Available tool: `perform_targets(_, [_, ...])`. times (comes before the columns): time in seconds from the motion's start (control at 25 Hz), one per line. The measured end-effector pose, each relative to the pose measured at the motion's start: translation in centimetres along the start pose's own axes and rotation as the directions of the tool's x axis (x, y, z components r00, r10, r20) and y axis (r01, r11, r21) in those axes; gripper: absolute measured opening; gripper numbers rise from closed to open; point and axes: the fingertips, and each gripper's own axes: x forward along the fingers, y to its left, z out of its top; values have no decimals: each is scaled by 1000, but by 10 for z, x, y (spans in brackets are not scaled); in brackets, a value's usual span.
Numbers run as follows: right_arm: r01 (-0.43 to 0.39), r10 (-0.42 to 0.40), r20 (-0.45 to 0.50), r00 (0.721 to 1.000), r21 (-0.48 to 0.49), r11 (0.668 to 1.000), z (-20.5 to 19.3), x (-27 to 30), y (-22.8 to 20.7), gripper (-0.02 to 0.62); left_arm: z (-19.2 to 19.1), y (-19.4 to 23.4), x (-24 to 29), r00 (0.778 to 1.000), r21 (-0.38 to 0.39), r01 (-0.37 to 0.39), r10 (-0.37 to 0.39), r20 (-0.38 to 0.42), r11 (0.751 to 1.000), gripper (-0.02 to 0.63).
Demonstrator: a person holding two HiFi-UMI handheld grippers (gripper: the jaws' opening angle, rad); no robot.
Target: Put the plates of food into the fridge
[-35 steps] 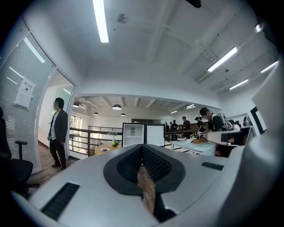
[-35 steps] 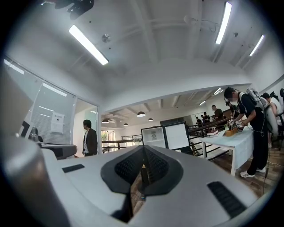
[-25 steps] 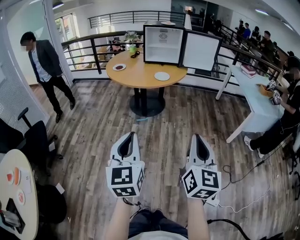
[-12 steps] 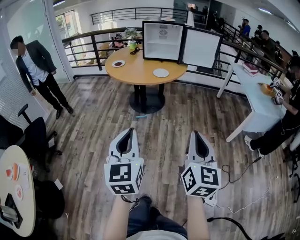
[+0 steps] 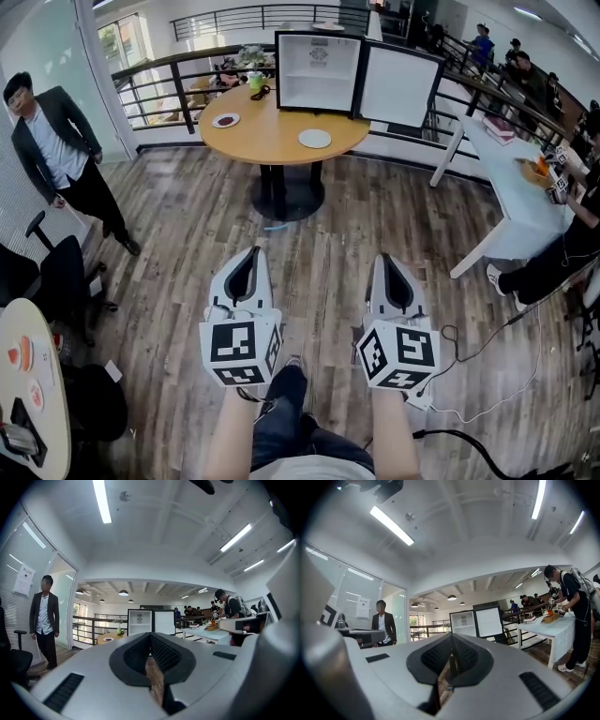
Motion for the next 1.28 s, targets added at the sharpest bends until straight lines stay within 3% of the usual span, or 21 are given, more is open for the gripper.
perform_targets(1.28, [20, -20, 3, 1000, -23, 1000, 12, 262, -7, 12, 11, 105, 246, 1000, -28, 18, -18, 2, 999, 8])
